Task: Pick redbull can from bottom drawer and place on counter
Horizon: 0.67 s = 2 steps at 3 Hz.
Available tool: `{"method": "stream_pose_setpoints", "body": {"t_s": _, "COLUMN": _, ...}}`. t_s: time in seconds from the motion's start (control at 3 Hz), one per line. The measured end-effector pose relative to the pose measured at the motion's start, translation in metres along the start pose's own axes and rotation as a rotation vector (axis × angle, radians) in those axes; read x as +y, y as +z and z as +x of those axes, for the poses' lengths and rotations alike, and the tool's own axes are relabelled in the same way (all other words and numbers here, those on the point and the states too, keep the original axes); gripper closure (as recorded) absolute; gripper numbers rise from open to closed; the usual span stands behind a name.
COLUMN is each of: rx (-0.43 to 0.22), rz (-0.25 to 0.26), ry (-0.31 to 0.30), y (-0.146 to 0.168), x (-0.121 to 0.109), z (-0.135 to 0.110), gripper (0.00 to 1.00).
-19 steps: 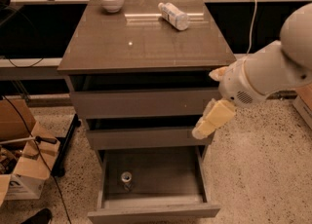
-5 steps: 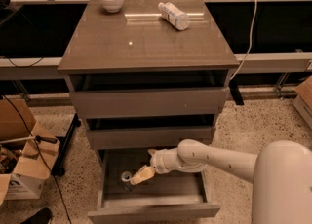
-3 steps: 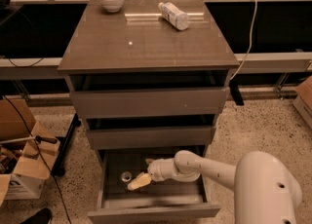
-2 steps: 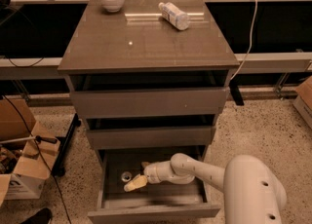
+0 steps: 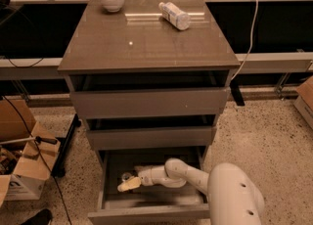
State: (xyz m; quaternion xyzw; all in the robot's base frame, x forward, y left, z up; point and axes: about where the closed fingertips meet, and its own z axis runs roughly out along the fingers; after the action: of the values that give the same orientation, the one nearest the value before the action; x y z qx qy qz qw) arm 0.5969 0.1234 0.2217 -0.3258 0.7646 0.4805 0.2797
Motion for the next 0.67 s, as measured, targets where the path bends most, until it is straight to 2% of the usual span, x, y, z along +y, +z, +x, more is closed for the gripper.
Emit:
{"method": "stream_pose_setpoints", "body": {"t_s": 0.33, "rx": -0.035, "rz": -0.036, "ry": 0.035, "y": 0.022, "x": -0.003, "z": 0.001, "gripper": 0.18}}
{"method": "stream_pose_setpoints", "body": {"t_s": 0.67, "rx": -0.069, "rz": -0.071, "ry": 0.045, "y": 0.035, "x": 0.004, "z": -0.002, "gripper": 0.41}}
